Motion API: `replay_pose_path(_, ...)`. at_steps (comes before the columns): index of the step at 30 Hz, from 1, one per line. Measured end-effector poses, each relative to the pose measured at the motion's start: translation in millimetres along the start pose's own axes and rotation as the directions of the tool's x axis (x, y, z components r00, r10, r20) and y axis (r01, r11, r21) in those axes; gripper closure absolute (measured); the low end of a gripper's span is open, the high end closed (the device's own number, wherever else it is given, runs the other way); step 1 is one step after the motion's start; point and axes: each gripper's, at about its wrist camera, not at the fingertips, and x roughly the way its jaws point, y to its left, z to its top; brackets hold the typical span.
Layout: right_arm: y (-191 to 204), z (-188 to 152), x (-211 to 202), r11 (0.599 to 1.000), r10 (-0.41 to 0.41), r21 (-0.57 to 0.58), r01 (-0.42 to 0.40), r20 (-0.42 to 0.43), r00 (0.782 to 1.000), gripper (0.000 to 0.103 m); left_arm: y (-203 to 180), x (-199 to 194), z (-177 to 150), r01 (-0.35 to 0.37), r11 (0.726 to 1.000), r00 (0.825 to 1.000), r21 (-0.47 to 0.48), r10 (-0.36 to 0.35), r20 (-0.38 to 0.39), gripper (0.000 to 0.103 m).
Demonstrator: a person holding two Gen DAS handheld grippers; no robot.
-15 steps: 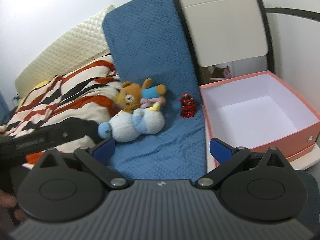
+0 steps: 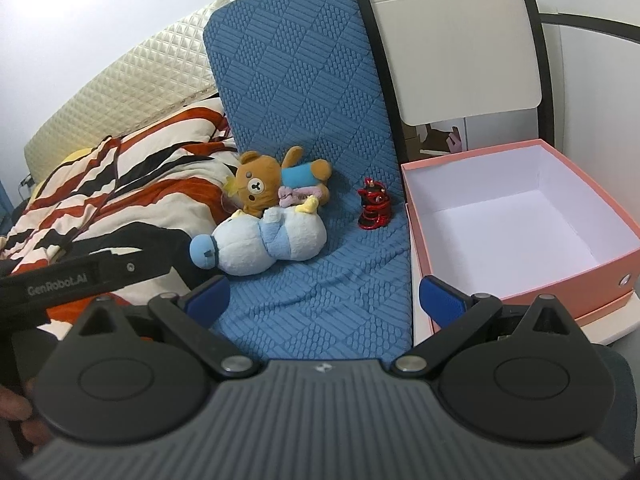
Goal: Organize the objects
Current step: 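Move both grippers toward the plush toys on the blue seat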
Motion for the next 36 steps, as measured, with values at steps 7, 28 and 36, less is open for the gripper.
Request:
replay_pose_path(7,1,7,5,1.000,0.002,-0.009,-0.002,0.001,1.000,0.000,-1,1,2,-0.002,1.000,1.000,0.001,0.002,0.011,0.003)
replay_pose_path(28,-12,2,35,1.000,0.014,0.011,-0.014,-0.011,1.000,0.000,-4,38,-5,-0.042,0.999,0.999,0.016,0.042,-0.010,0.003)
replay_pose_path(36,-25,3,61,0.999,0.031,0.024,-0.032,0.014,0.999,0.000,-5,79,1,-0.033,0.999,0.999,0.012,0.033,0.003,0.003)
